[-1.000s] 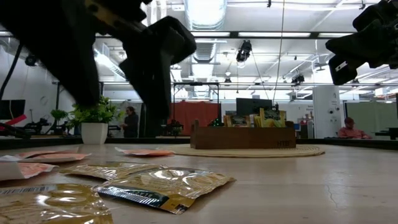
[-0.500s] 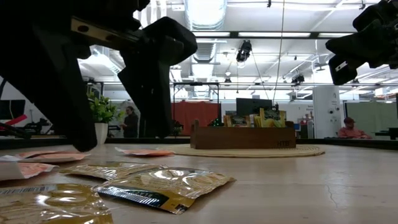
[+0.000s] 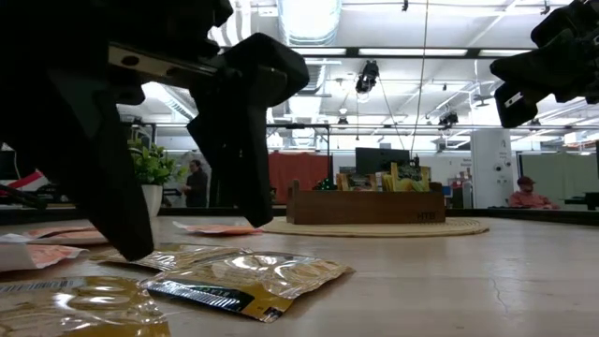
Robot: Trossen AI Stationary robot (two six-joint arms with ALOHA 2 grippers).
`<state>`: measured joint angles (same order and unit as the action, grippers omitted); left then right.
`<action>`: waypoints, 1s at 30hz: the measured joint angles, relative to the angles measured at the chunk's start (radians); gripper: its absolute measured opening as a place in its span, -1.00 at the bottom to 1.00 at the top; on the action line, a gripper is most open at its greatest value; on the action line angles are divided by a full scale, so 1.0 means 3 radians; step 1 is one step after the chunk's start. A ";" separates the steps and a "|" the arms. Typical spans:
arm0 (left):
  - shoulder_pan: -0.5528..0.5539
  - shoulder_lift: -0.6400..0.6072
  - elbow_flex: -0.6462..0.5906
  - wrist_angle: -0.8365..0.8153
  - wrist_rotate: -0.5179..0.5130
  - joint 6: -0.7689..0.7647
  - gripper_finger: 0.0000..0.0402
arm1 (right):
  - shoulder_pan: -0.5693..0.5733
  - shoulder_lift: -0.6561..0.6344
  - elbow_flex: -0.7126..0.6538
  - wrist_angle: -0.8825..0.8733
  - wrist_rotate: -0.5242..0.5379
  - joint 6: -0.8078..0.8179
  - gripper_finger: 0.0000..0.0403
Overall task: Pick & Place Tea
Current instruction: Put the middle orange tea bag into the middle section of the wooden organizer
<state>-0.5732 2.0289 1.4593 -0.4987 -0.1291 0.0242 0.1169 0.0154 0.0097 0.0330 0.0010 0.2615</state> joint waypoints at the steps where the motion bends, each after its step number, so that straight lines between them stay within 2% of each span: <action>1: 0.0000 0.0000 0.0000 0.0020 0.0000 0.0000 0.35 | 0.0001 0.0000 0.0000 0.0000 0.0000 0.0001 -0.96; 20: 0.0025 0.0172 -0.0029 0.0258 0.0104 0.0003 0.32 | 0.0000 0.0001 -0.0001 0.0000 0.0000 0.0000 -0.96; 24: 0.0037 0.0174 -0.0029 0.0257 0.0078 0.0004 0.13 | 0.0000 0.0001 0.0000 0.0000 0.0000 0.0001 -0.96; 30: 0.0045 0.0181 -0.0029 0.0244 0.0051 0.0019 -0.34 | 0.0001 0.0001 0.0000 0.0000 0.0001 0.0001 -0.96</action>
<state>-0.5598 2.0831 1.4506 -0.4255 -0.1139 0.0299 0.1172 0.0158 0.0096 0.0330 0.0012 0.2618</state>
